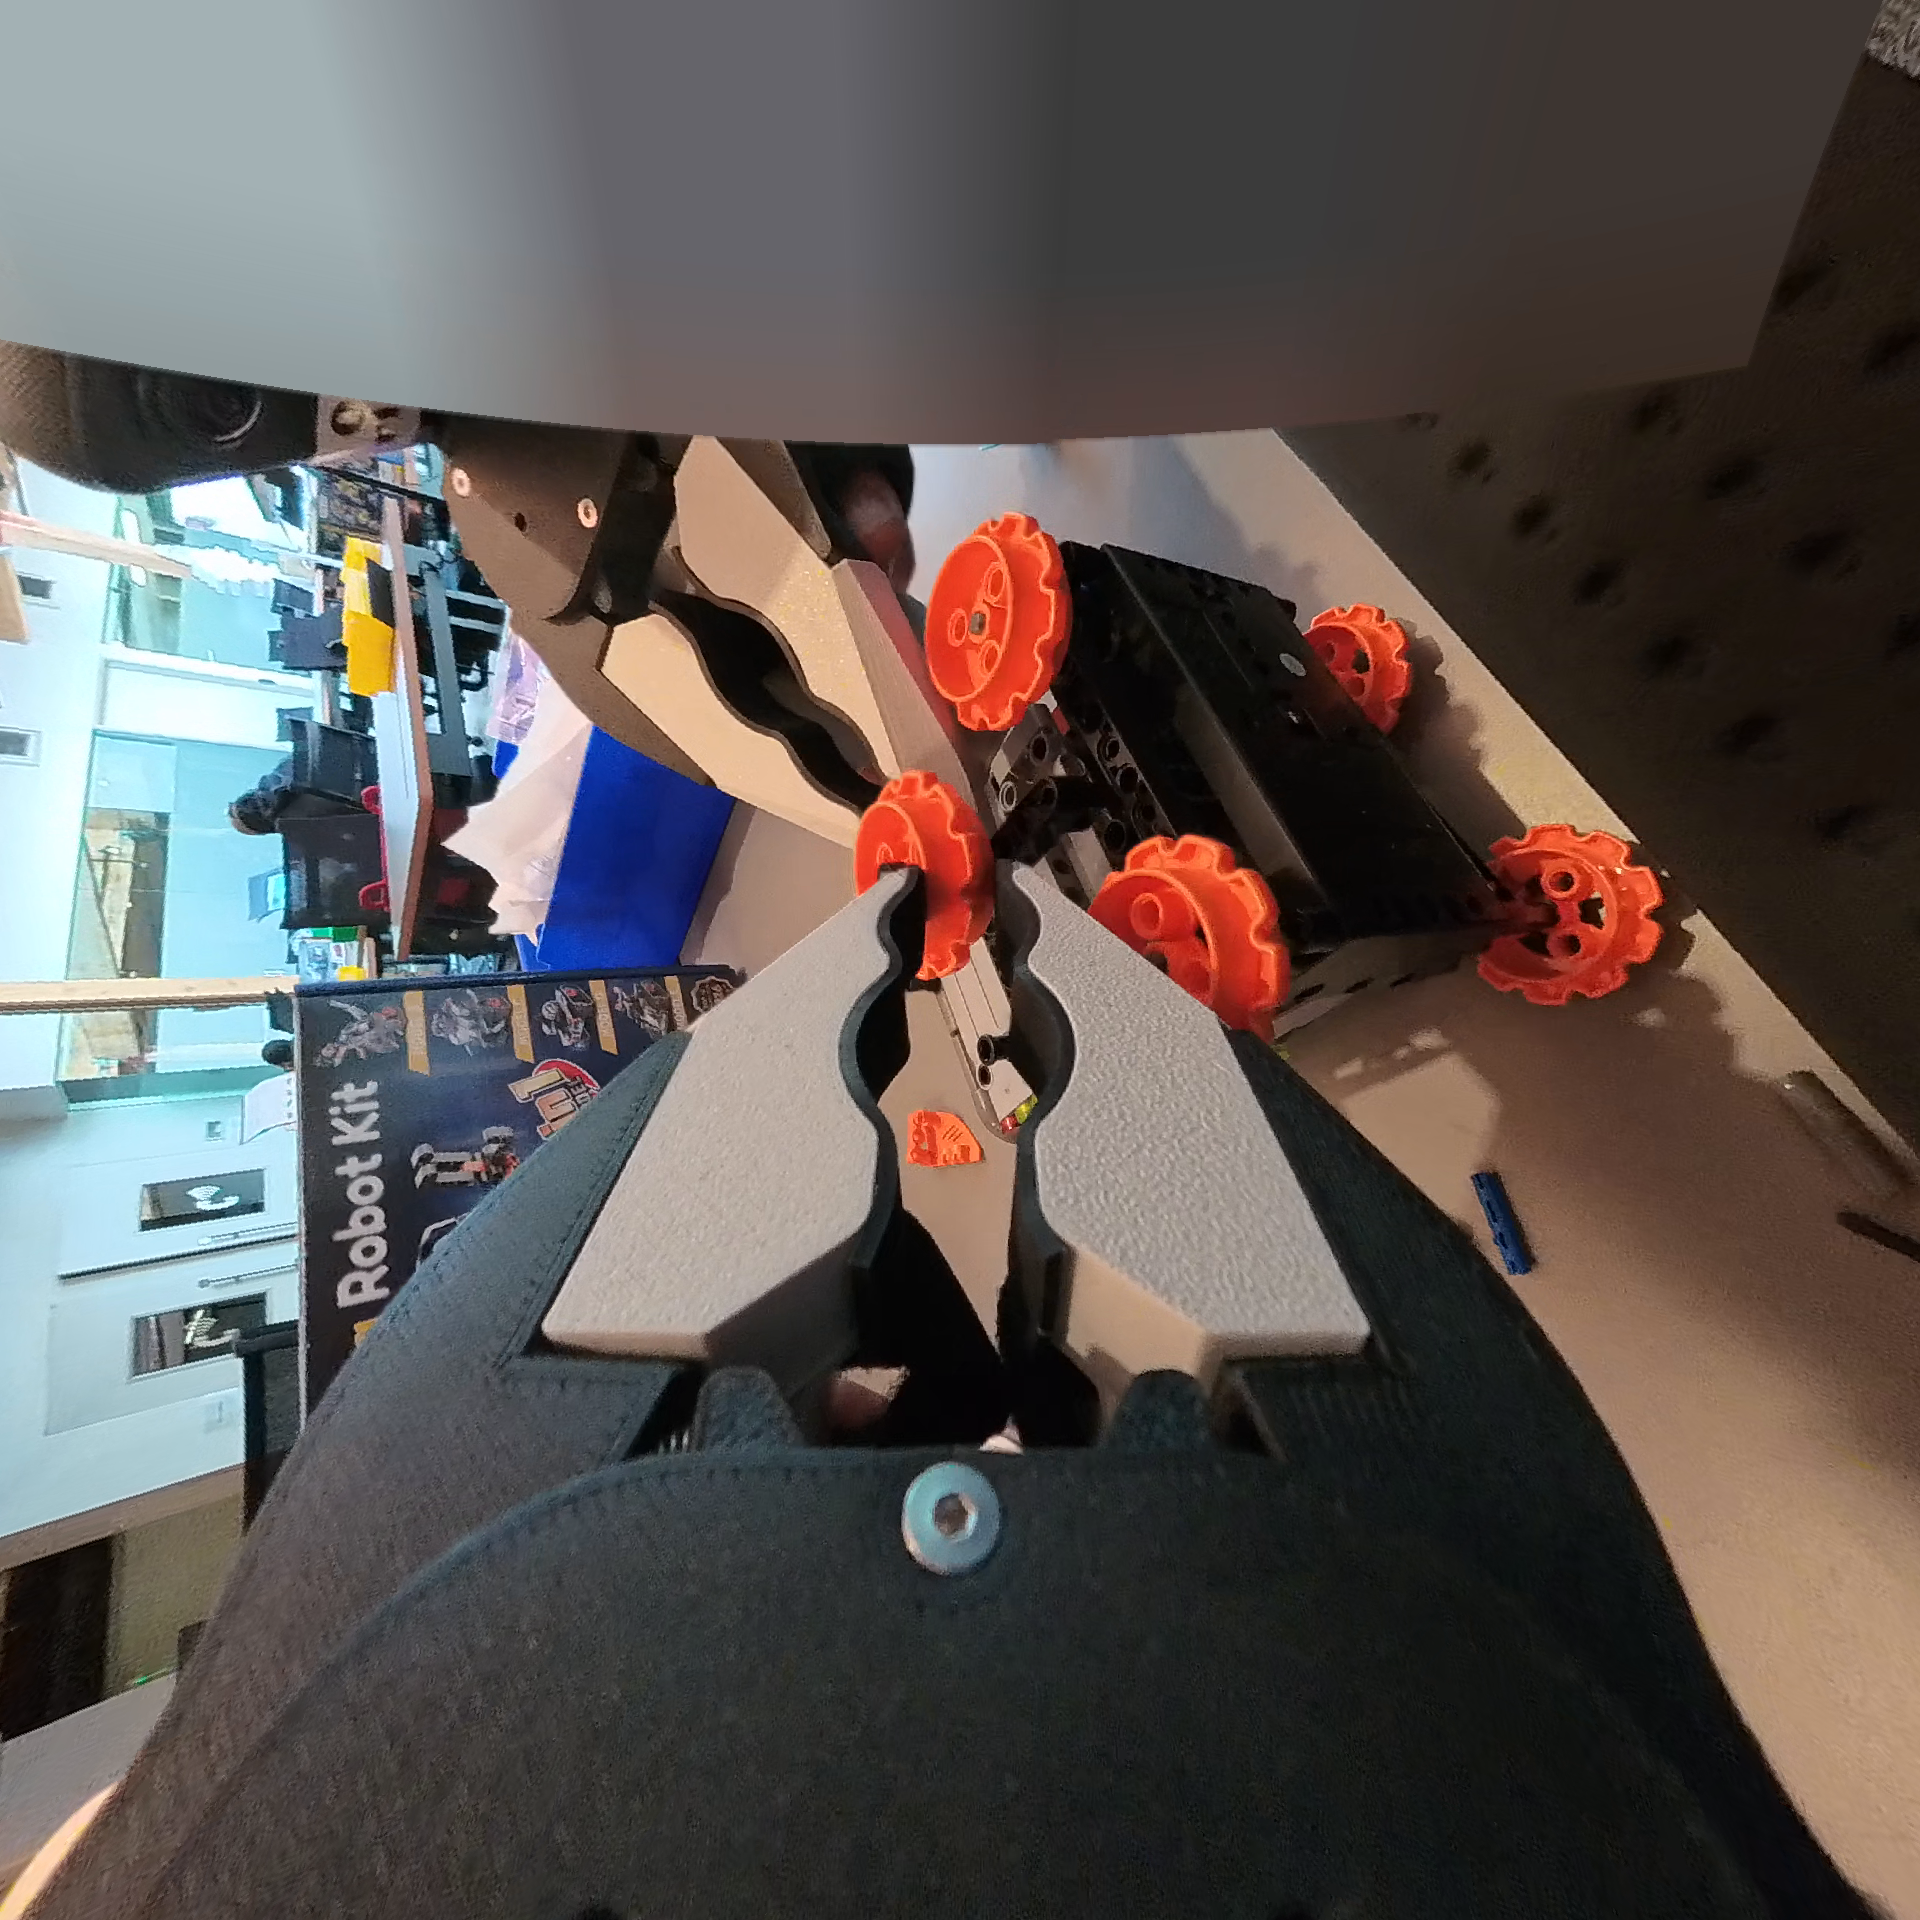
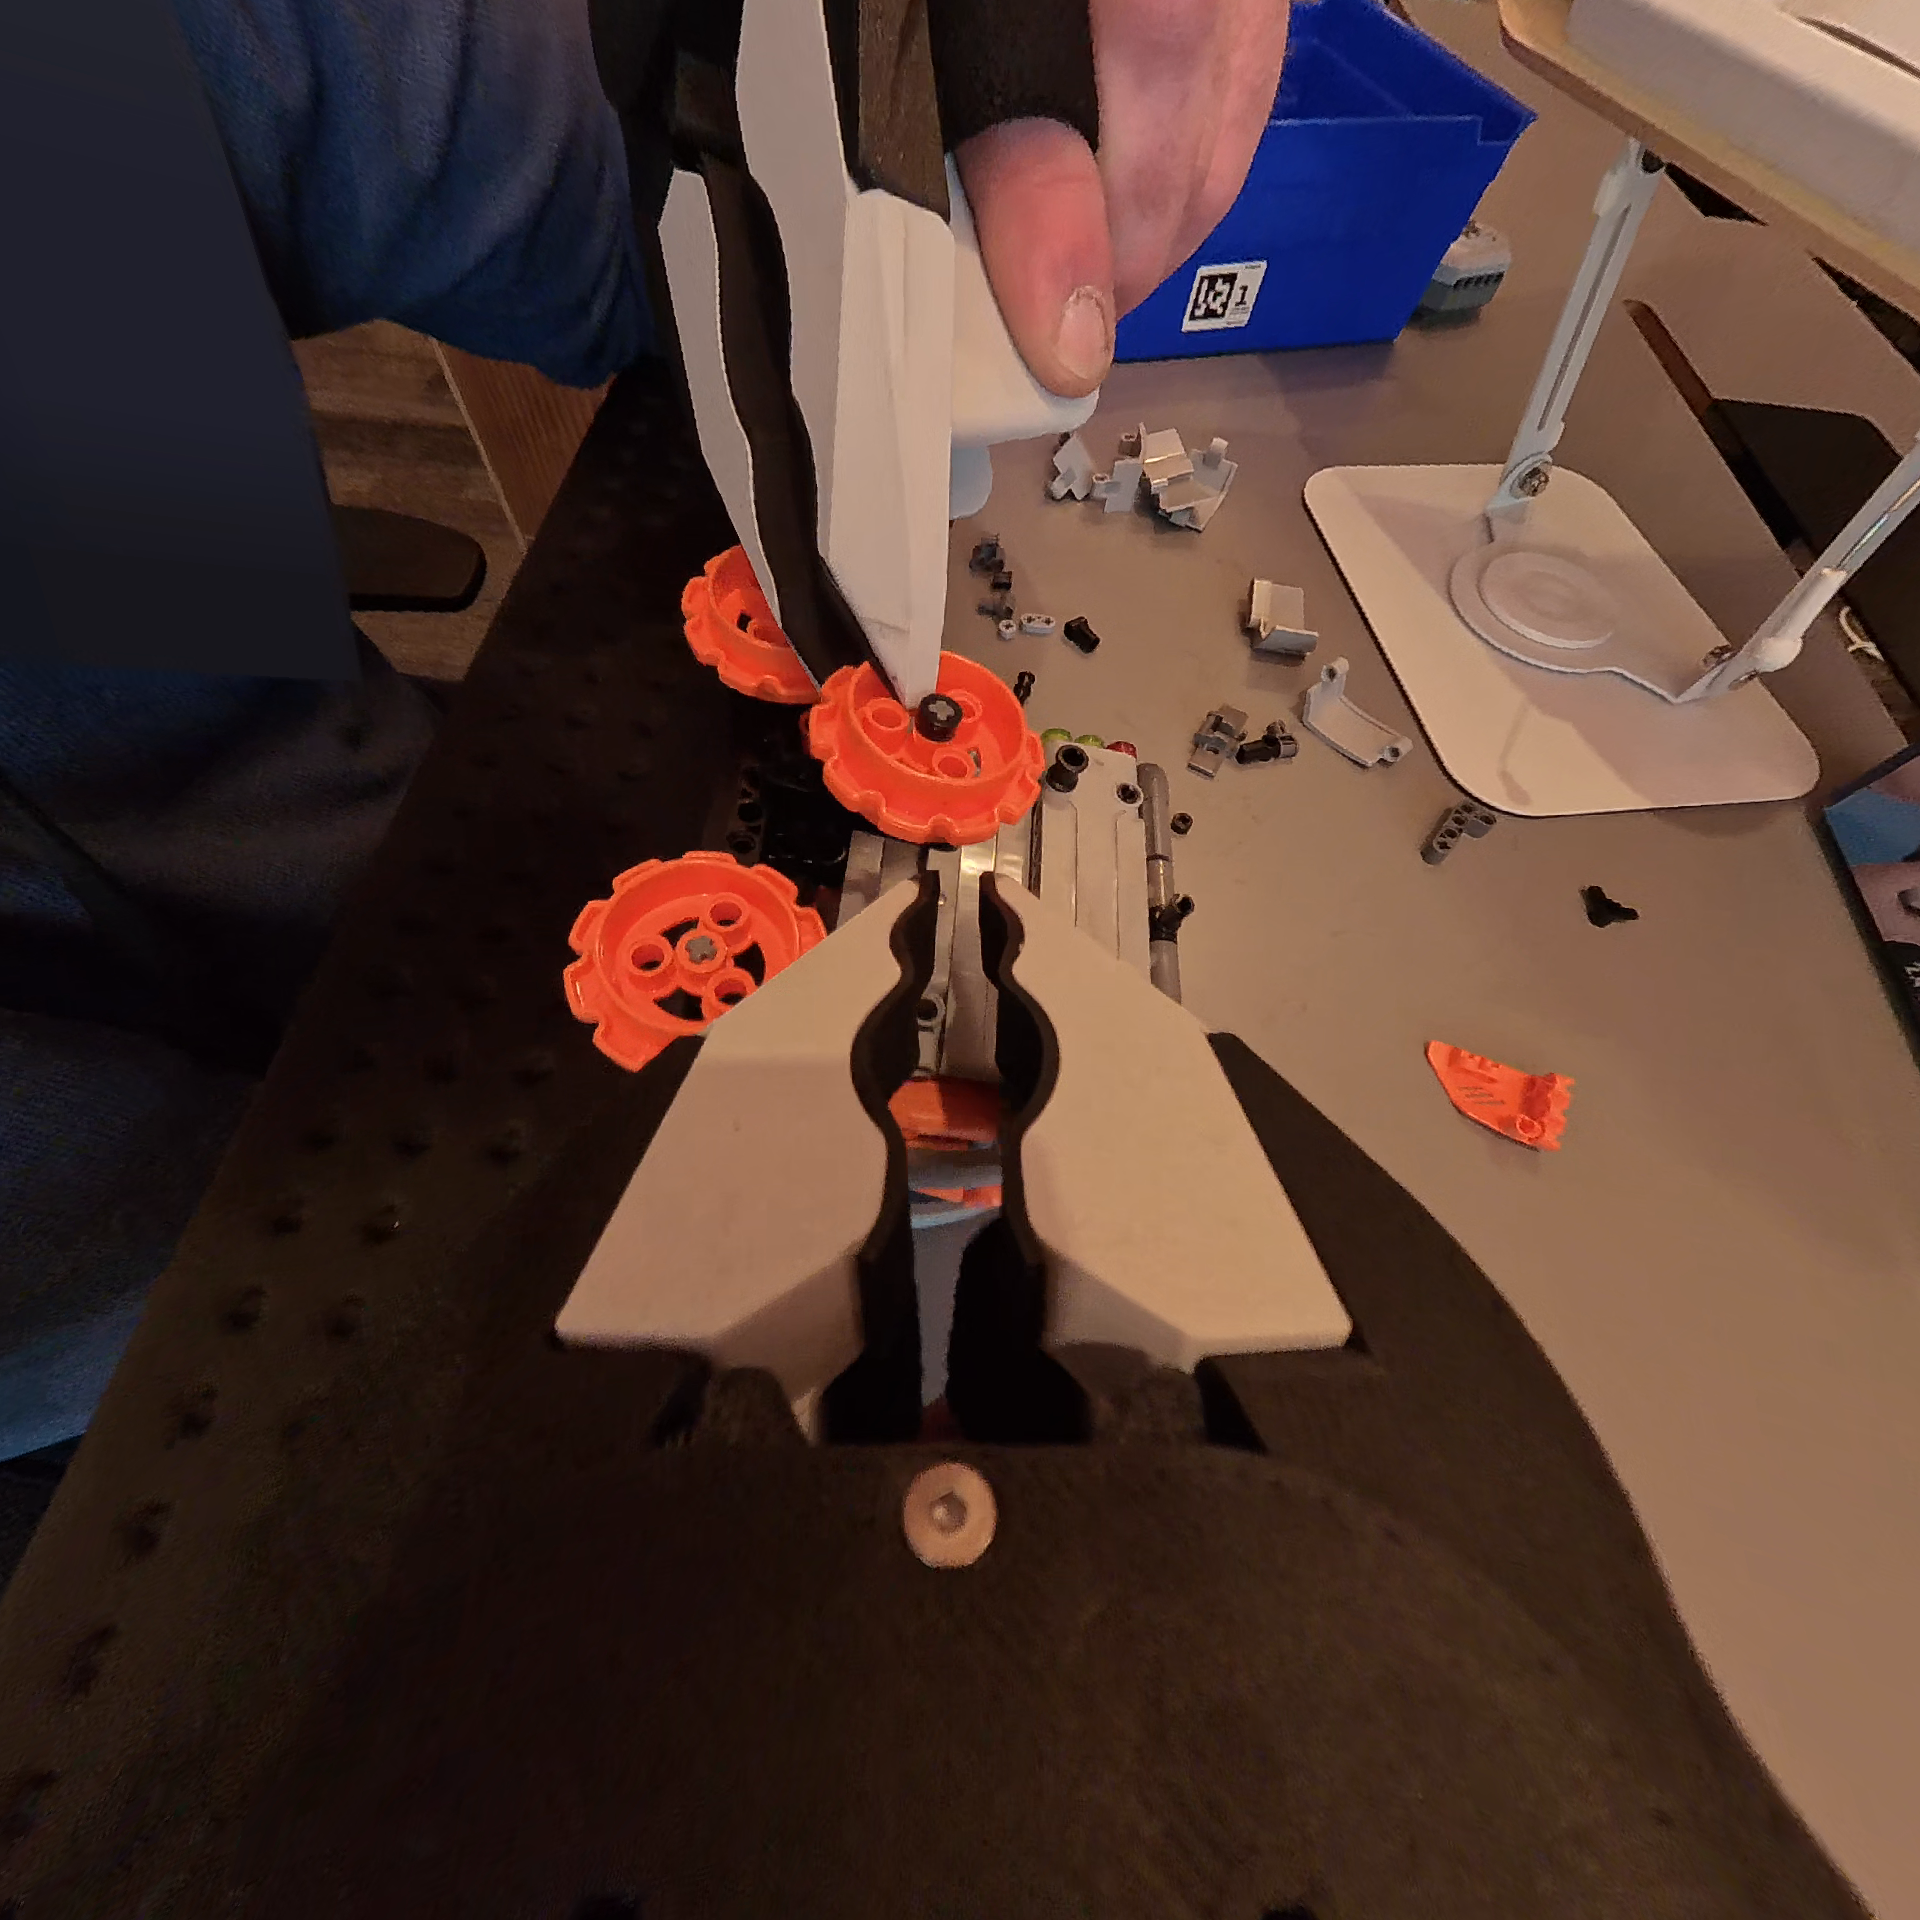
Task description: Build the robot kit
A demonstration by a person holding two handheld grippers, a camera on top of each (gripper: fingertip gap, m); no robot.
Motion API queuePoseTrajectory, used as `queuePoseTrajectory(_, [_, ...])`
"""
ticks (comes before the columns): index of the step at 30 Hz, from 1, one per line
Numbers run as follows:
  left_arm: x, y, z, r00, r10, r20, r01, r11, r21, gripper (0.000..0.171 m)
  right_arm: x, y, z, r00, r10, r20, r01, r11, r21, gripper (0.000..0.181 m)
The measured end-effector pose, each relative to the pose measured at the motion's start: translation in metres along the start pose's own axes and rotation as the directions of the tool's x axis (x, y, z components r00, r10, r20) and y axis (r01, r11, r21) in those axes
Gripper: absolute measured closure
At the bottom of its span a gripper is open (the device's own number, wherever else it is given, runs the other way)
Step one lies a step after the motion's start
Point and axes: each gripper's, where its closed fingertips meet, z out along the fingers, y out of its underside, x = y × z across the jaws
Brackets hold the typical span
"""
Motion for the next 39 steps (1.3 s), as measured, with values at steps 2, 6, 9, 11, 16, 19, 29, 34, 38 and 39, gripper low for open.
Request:
queuePoseTrajectory(2, [0.000,0.001,0.001,1.000,0.014,-0.005,-0.014,1.000,-0.017,0.159,0.003,0.003,-0.003,1.000,-0.012,-0.019,0.011,1.000,-0.025,0.176])
queuePoseTrajectory(6, [0.001,0.000,0.000,1.000,0.022,-0.018,-0.022,0.999,-0.038,0.159,0.008,0.003,-0.010,0.999,-0.031,-0.039,0.029,0.999,-0.037,0.177])
queuePoseTrajectory(9, [0.001,0.000,0.000,0.999,0.019,-0.032,-0.020,0.999,-0.045,0.159,0.009,0.002,-0.014,0.998,-0.038,-0.051,0.036,0.999,-0.032,0.177])
queuePoseTrajectory(11, [0.001,0.001,0.001,0.999,0.025,-0.039,-0.027,0.998,-0.058,0.159,0.009,0.000,-0.018,0.997,-0.043,-0.057,0.042,0.999,-0.026,0.178])
queuePoseTrajectory(16, [0.001,0.001,0.003,0.999,0.024,-0.048,-0.027,0.998,-0.055,0.159,0.005,-0.007,-0.026,0.995,-0.065,-0.073,0.065,0.998,-0.003,0.178])
queuePoseTrajectory(19, [0.002,0.001,0.003,0.999,0.014,-0.049,-0.017,0.998,-0.054,0.159,0.004,-0.009,-0.027,0.994,-0.078,-0.078,0.078,0.997,-0.005,0.179])
queuePoseTrajectory(29, [0.003,0.002,0.005,0.996,0.006,-0.092,-0.012,0.998,-0.062,0.159,-0.005,-0.019,-0.020,0.980,-0.178,-0.087,0.179,0.984,0.003,0.168])
queuePoseTrajectory(34, [0.002,0.002,0.005,0.996,0.004,-0.092,-0.009,0.998,-0.058,0.159,-0.006,-0.018,-0.014,0.951,-0.289,-0.113,0.289,0.957,-0.021,0.159])
queuePoseTrajectory(38, [0.002,0.003,0.005,0.996,0.007,-0.085,-0.012,0.999,-0.052,0.160,-0.005,-0.019,-0.012,0.945,-0.307,-0.110,0.306,0.952,-0.029,0.157])
queuePoseTrajectory(39, [0.002,0.003,0.005,0.997,0.006,-0.083,-0.011,0.999,-0.051,0.159,-0.005,-0.019,-0.012,0.945,-0.309,-0.102,0.308,0.951,-0.033,0.159])
